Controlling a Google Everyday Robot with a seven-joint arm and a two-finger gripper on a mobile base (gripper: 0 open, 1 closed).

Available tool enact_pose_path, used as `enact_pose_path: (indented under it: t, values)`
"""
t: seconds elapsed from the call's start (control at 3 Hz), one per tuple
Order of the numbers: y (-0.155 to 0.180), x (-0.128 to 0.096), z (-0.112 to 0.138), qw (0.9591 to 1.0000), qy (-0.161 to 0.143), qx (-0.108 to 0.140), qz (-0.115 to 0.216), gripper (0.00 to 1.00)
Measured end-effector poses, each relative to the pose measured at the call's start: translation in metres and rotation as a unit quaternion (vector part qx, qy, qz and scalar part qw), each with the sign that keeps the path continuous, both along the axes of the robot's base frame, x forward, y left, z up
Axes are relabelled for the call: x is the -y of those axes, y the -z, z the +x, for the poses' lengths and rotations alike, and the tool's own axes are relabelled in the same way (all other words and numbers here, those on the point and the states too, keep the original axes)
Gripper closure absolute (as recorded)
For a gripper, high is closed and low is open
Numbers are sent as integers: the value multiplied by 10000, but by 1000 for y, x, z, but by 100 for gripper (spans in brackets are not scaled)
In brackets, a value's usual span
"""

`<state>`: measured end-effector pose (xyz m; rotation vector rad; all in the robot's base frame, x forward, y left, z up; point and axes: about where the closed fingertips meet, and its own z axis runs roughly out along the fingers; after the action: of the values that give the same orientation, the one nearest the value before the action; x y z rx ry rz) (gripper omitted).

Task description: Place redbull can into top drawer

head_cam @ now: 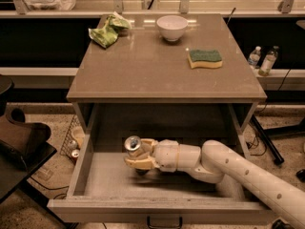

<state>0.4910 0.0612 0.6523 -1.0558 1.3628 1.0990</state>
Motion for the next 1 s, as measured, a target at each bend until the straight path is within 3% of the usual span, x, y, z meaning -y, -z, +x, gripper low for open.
enact_pose_path:
  t: [0.67, 1.0]
  values:
    - [-1, 0, 0, 10000, -1, 0, 0, 12]
    - [-1, -2, -1, 10000, -18, 2, 3, 0]
